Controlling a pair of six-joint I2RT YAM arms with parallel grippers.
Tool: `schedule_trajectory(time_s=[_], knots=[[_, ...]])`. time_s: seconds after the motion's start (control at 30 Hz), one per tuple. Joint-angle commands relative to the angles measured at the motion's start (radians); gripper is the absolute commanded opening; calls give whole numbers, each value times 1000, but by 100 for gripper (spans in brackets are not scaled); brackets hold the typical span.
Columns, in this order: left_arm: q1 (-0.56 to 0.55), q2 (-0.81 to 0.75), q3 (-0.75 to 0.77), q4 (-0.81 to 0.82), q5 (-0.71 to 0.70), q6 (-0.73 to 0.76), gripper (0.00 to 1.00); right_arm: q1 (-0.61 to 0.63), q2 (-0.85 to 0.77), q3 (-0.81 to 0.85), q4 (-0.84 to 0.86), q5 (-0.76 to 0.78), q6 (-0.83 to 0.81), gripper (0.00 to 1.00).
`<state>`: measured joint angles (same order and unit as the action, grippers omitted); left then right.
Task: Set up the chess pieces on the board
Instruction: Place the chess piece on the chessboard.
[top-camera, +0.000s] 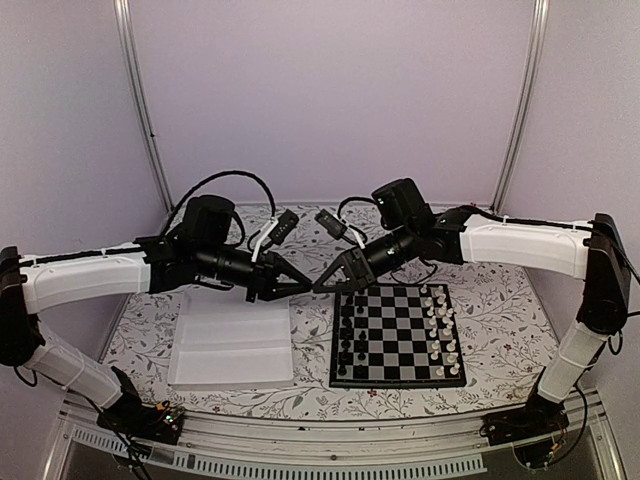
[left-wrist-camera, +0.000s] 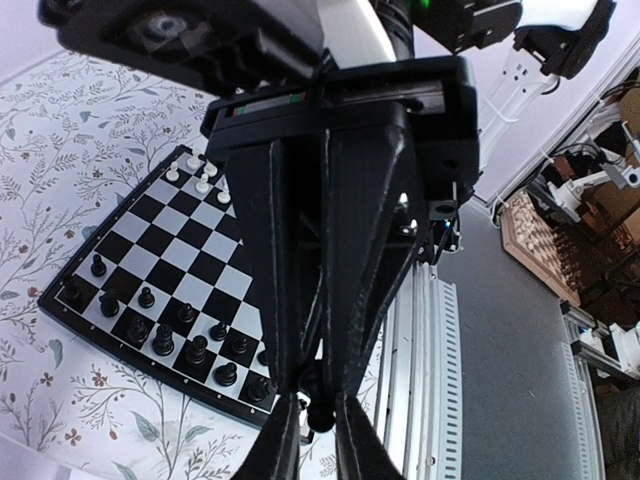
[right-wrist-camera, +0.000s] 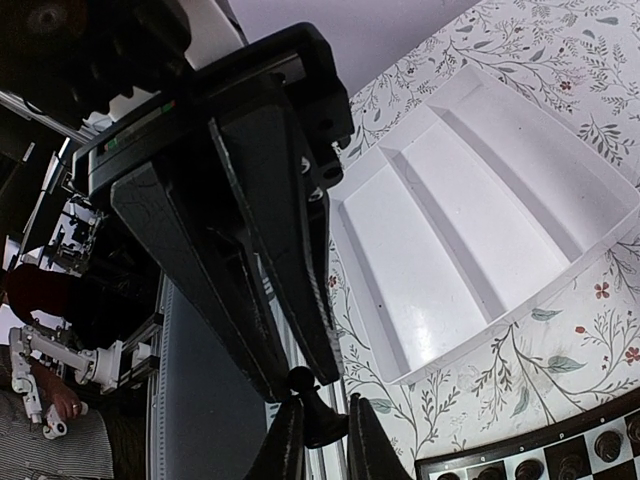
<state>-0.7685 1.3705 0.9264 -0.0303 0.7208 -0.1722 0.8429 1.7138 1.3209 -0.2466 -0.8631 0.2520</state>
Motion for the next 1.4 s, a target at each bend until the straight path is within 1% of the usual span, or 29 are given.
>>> schedule_trajectory(time_s=[0.0, 0.13, 0.2, 0.23, 0.33, 0.4, 0.53, 0.57, 0.67, 0.73, 0.8, 0.87, 1.0, 1.1, 1.37], knots=[[-12, 17, 23, -16, 10, 4, 14, -1, -39, 0, 34, -10, 13, 6], [-11, 29, 30, -17, 21, 2, 6, -1, -37, 0, 33, -10, 13, 6], [-11, 38, 38, -20, 16, 0, 5, -2, -41, 0, 27, -2, 16, 9], [-12, 43, 46, -24, 9, -1, 5, -8, -46, 0, 16, 15, 16, 13], [-12, 68, 89, -66, -28, 2, 4, -30, -89, 2, -61, 109, 16, 35], [-15, 91, 117, -93, -61, 7, 4, -50, -152, -3, -130, 167, -4, 43], [-38, 160, 202, -174, -112, 40, 4, -116, -272, -9, -253, 280, -34, 50], [-52, 182, 230, -201, -131, 54, 4, -127, -305, -14, -286, 335, -34, 52], [-104, 265, 336, -293, -193, 98, 4, -150, -384, -14, -399, 603, -12, 62], [-141, 333, 427, -368, -243, 122, 4, -160, -420, -12, -459, 775, 5, 65], [-185, 407, 516, -436, -294, 147, 3, -170, -435, -14, -498, 872, 19, 68], [-222, 484, 611, -501, -338, 168, 3, -177, -448, -20, -522, 937, 37, 70], [-280, 624, 773, -601, -425, 200, 3, -186, -467, -47, -545, 998, 74, 76], [-317, 729, 874, -657, -482, 216, 3, -191, -477, -62, -544, 983, 68, 77], [-366, 876, 991, -689, -611, 175, 3, -192, -467, -67, -548, 948, 38, 77]])
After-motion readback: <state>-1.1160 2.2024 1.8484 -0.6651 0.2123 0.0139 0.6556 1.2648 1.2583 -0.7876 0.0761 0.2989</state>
